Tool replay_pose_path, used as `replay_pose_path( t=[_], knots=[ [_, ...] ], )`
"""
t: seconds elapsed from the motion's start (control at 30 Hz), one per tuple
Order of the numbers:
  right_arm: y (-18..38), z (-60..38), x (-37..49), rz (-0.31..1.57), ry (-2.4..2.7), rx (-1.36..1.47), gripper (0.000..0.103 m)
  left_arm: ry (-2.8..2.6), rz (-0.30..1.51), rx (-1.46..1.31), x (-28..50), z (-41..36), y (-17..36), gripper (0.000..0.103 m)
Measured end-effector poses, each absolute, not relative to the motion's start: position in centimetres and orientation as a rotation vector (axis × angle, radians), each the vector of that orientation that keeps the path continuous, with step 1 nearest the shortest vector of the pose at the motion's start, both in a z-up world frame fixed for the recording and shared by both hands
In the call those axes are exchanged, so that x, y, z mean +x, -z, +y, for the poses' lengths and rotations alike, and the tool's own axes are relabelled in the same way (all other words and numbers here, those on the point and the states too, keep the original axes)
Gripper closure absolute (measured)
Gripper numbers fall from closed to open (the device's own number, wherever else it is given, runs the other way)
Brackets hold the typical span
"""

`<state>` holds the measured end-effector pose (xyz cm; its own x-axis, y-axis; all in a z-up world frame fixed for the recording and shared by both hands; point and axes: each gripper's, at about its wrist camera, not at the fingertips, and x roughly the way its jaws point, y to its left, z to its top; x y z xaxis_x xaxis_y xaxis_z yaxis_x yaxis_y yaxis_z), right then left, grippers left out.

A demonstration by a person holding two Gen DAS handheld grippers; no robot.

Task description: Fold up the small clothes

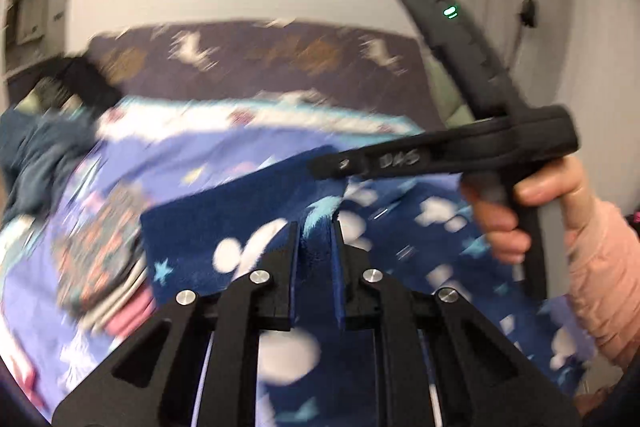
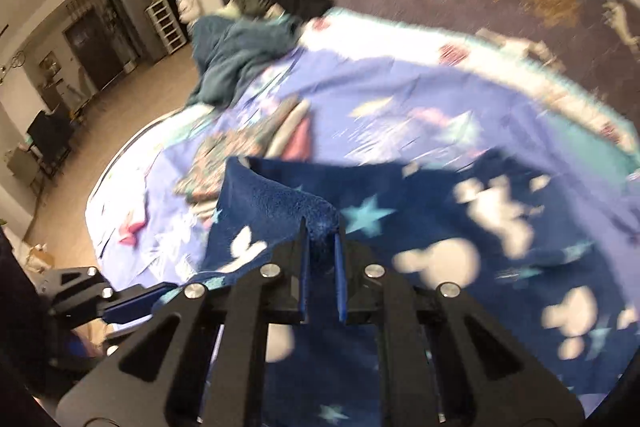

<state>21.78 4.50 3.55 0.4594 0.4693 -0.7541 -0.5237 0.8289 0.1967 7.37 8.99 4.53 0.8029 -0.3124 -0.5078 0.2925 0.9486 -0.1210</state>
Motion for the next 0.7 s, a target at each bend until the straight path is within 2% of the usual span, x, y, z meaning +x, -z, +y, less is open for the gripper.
replay_pose_path(
  t=[0.2, 0.37, 0.4, 0.43, 0.5, 0.53, 0.57, 0.6, 0.63, 0.7],
  knots=[
    [-6.1, -5.4, 22.7, 0.855, -0.441, -0.068, 0.092, 0.509, 0.533, 0.060, 10.1, -1.5, -5.9, 0.089],
    [-4.1, -13.3, 23.6, 0.883, -0.323, -0.017, 0.092, 0.610, 0.589, 0.091, 12.3, -8.9, -3.4, 0.089],
    [-3.1, -15.1, 24.0, 0.895, -0.290, -0.005, 0.092, 0.612, 0.604, 0.095, 12.6, -9.6, -2.7, 0.084],
    [-2.1, -16.2, 24.1, 0.908, -0.270, 0.005, 0.092, 0.607, 0.623, 0.102, 12.8, -10.4, -2.3, 0.069],
    [0.4, -18.3, 25.0, 0.951, -0.244, 0.052, 0.088, 0.558, 0.635, 0.125, 12.6, -10.4, -0.9, 0.052],
    [2.3, -19.6, 25.3, 0.967, -0.216, 0.075, 0.082, 0.539, 0.631, 0.137, 12.4, -10.1, -0.5, 0.047],
    [3.5, -20.4, 25.4, 0.972, -0.182, 0.081, 0.069, 0.500, 0.633, 0.158, 12.2, -9.2, 0.1, 0.043],
    [4.2, -20.9, 25.3, 0.978, -0.162, 0.087, 0.061, 0.461, 0.639, 0.172, 12.0, -8.4, 0.7, 0.042],
    [5.4, -21.9, 25.0, 0.987, -0.146, 0.118, 0.057, 0.391, 0.653, 0.186, 11.9, -6.5, 1.5, 0.040],
    [6.8, -23.1, 24.1, 1.006, -0.158, 0.178, 0.057, 0.287, 0.677, 0.196, 12.3, -2.6, 2.7, 0.040]
  ],
)
